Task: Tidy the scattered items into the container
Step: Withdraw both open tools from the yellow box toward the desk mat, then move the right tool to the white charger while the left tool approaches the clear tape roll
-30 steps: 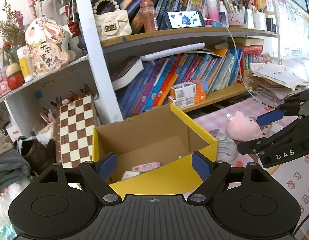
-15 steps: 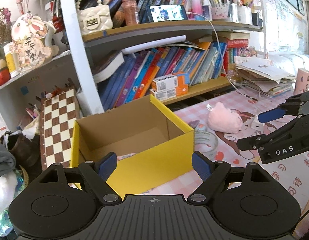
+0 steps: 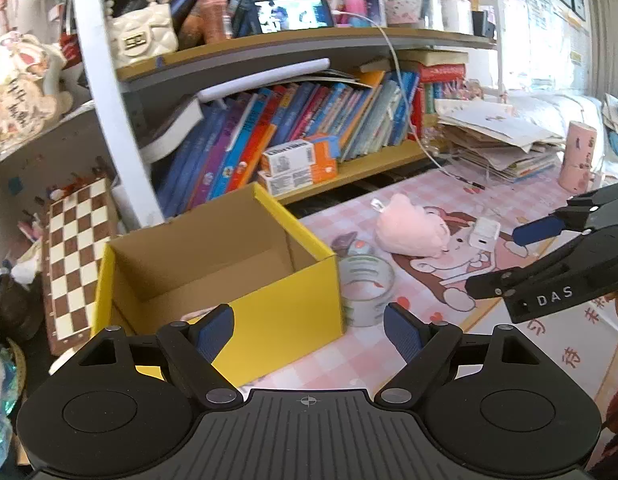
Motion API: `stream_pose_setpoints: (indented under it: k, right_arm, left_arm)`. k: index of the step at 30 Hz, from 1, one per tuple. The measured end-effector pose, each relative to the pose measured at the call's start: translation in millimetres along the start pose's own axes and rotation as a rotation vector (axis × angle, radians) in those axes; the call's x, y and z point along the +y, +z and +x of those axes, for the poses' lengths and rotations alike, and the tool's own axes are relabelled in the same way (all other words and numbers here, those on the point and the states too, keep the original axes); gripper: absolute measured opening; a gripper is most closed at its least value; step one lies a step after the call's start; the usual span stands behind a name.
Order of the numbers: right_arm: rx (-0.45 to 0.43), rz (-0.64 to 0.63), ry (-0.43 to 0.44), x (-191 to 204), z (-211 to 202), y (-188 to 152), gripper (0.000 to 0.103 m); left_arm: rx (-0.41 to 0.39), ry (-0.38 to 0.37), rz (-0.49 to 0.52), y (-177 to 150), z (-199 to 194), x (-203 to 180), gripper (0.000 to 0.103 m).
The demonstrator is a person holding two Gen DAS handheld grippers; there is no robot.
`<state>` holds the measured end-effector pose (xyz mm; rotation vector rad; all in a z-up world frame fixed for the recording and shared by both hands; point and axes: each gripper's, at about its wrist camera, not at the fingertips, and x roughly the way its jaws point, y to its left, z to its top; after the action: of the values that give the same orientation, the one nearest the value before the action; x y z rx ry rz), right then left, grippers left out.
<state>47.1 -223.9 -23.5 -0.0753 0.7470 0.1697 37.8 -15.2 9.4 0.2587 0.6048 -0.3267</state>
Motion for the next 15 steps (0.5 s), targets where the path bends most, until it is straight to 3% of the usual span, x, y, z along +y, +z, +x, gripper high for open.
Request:
stream_pose_setpoints:
  k: [10,15]
  right_arm:
    - [0.004,0.032,-0.039,-14.3,1.0,-4.7,0.088]
    - [0.009,0.048,-0.065,-22.7,3.4,-8.6,0.089]
  left_arm:
    - [0.038,-0.052,0.017,10.2,13.7,-16.6,0.085]
    - [0.047,-0.075,0.045,15.8,18.4,-27.5,0.092]
